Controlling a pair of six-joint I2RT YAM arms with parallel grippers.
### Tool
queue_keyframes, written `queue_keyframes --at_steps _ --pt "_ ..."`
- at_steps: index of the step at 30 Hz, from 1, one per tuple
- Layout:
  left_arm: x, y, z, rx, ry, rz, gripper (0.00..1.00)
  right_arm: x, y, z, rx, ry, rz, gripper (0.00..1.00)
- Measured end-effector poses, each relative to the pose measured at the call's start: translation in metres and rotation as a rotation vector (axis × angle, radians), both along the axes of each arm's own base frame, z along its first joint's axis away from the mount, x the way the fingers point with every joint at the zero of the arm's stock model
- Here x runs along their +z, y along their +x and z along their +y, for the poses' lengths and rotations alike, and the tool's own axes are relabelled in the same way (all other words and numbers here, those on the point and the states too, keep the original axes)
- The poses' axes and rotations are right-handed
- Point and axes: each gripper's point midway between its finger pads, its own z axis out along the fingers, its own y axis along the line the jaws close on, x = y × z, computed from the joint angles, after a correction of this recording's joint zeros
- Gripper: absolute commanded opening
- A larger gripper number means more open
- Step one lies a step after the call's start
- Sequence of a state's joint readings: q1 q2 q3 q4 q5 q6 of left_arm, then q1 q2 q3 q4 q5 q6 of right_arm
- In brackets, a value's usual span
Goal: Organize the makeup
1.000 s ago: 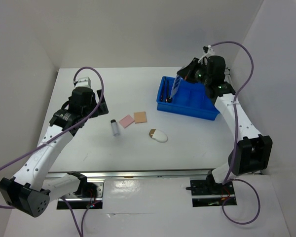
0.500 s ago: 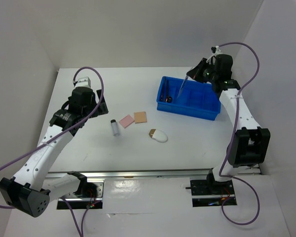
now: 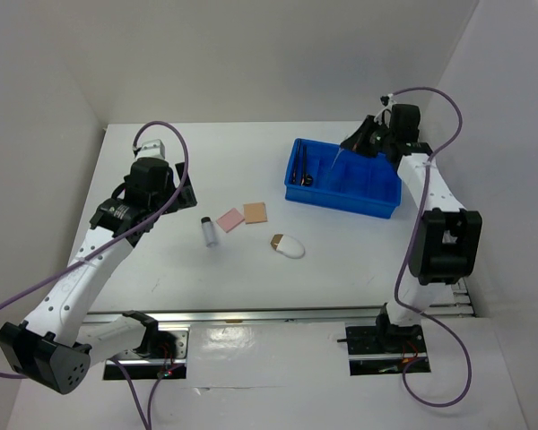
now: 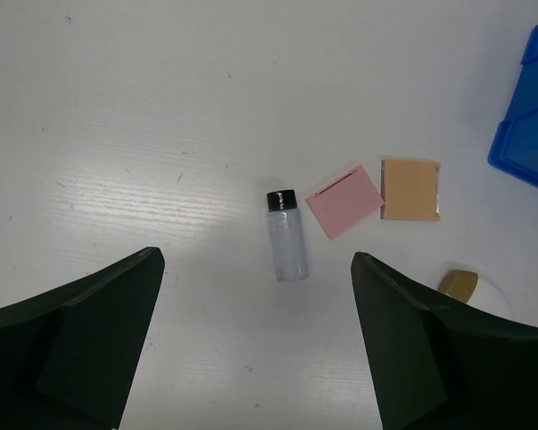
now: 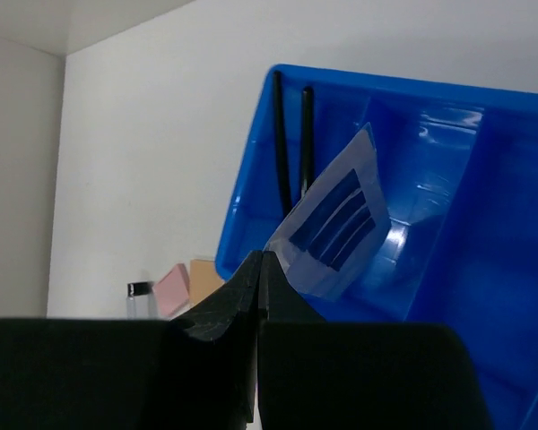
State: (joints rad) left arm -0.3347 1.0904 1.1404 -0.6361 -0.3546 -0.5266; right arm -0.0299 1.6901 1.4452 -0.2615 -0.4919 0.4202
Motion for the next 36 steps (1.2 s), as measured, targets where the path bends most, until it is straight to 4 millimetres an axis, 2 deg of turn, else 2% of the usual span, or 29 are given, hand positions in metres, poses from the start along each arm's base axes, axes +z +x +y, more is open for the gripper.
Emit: queue_keyframes --at_steps 3,5,8,9,10,13,16,20,29,33,36 --pt "0.000 0.000 0.000 0.000 0.000 0.000 1.00 -0.035 0.011 -0.003 0.009 0.018 0.082 0.00" --pt "0.000 0.000 0.000 0.000 0.000 0.001 1.00 -0.051 0.018 -0.004 0.019 0.030 0.117 0.00" --pt "-0.001 -0.001 0.000 0.000 0.002 0.006 1.00 -0.058 0.027 -0.004 0.029 0.040 0.135 0.00" --pt "-0.001 -0.001 0.001 0.000 0.003 0.007 1.00 -0.058 0.030 -0.004 0.028 0.039 0.136 0.07" --pt "-0.001 -0.002 0.001 0.000 0.003 0.008 1.00 -0.057 0.033 -0.004 0.027 0.038 0.132 0.32" --pt "-0.002 -0.002 0.001 0.000 0.003 0.009 1.00 -0.053 0.039 -0.007 0.005 0.017 0.120 0.66" --pt "-0.002 -0.002 0.001 0.000 0.004 0.010 1.00 -0.055 0.042 -0.009 -0.018 -0.025 0.113 0.76" --pt "-0.002 -0.002 0.001 0.000 0.004 0.011 1.00 -0.062 0.042 -0.006 -0.039 -0.062 0.120 0.80" --pt "-0.005 -0.001 0.001 0.000 0.007 0.020 1.00 -0.082 0.038 -0.007 -0.076 -0.119 0.154 0.76" --pt "-0.005 -0.002 0.001 0.000 0.008 0.022 1.00 -0.100 0.024 -0.015 -0.126 -0.171 0.193 0.88" --pt "-0.005 -0.002 0.001 0.000 0.008 0.022 1.00 -0.108 0.017 -0.021 -0.158 -0.199 0.212 0.87"
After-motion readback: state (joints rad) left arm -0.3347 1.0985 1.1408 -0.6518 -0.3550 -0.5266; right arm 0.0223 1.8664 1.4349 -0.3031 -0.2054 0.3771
